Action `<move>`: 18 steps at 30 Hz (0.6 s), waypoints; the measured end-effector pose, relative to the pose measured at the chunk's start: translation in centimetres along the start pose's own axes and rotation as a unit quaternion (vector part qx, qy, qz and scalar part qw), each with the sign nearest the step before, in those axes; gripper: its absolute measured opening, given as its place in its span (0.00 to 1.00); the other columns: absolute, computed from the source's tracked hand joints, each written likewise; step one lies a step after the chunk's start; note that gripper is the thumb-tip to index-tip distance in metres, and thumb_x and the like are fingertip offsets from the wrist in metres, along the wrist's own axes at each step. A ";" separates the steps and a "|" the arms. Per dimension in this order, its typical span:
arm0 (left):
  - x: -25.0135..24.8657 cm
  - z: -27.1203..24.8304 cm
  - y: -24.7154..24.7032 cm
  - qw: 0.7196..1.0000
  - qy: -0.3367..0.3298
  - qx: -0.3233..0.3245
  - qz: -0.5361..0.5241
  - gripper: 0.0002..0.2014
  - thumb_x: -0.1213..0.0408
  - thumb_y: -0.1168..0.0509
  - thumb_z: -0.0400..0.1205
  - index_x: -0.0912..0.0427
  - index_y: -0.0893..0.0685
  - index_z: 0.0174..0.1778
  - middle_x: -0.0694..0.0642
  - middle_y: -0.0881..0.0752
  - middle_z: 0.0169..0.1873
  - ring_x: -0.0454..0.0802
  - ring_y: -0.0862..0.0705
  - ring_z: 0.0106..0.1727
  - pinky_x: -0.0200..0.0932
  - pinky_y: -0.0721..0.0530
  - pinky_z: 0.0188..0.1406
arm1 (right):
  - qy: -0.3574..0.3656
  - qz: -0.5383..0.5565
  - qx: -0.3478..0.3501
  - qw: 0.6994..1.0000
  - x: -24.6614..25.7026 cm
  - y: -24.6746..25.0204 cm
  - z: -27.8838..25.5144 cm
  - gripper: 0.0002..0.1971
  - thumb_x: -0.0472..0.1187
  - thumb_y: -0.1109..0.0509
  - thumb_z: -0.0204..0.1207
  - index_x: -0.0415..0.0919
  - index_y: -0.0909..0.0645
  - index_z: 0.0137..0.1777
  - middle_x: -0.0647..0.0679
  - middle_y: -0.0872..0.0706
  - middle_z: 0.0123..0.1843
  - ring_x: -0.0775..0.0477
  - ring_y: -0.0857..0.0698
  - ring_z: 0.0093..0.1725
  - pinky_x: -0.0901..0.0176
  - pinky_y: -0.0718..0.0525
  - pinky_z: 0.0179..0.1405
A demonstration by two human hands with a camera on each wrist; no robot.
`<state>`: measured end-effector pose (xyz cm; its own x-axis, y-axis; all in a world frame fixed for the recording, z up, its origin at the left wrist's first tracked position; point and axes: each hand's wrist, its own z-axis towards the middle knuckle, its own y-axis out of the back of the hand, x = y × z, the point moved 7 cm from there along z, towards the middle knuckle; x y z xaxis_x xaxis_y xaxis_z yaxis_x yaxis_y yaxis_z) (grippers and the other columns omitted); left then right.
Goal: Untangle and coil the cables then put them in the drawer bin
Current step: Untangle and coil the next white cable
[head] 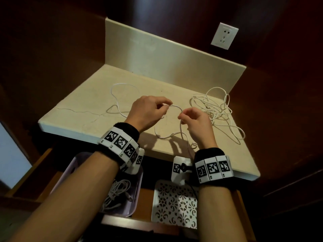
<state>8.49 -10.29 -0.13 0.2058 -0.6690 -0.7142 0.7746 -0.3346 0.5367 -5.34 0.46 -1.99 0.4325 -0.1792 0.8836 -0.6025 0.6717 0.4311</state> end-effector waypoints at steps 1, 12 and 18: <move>-0.2 0.1 -0.2 1.000 -0.001 0.008 0.007 0.10 0.57 0.34 0.82 0.47 0.09 0.55 0.50 0.08 0.38 0.49 0.12 0.44 0.51 0.15 0.52 | 0.013 0.006 0.005 1.000 0.4 -0.2 0.0 0.06 0.34 0.29 0.76 0.46 0.18 0.39 0.44 0.11 0.39 0.53 0.17 0.35 0.64 0.24 0.34; 1.3 0.1 1.1 0.998 0.036 -0.041 0.027 0.11 0.52 0.35 0.83 0.48 0.09 0.54 0.51 0.09 0.32 0.52 0.12 0.39 0.51 0.15 0.48 | -0.037 -0.109 0.076 0.990 -1.5 -1.0 0.3 0.05 0.38 0.27 0.74 0.48 0.11 0.42 0.50 0.11 0.31 0.51 0.13 0.40 0.56 0.18 0.45; 1.9 -0.6 0.4 0.997 0.063 -0.047 -0.020 0.10 0.51 0.34 0.83 0.43 0.09 0.55 0.50 0.11 0.28 0.47 0.13 0.32 0.51 0.14 0.46 | -0.023 -0.060 0.061 0.996 -1.1 -1.6 -0.1 0.11 0.47 0.28 0.76 0.44 0.10 0.36 0.49 0.11 0.30 0.53 0.23 0.30 0.54 0.23 0.38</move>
<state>9.58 -11.35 -1.54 0.2431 -0.5656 -0.7881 0.8346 -0.2921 0.4671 -4.76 -0.30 -3.67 0.4763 -0.2882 0.8307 -0.6266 0.5516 0.5506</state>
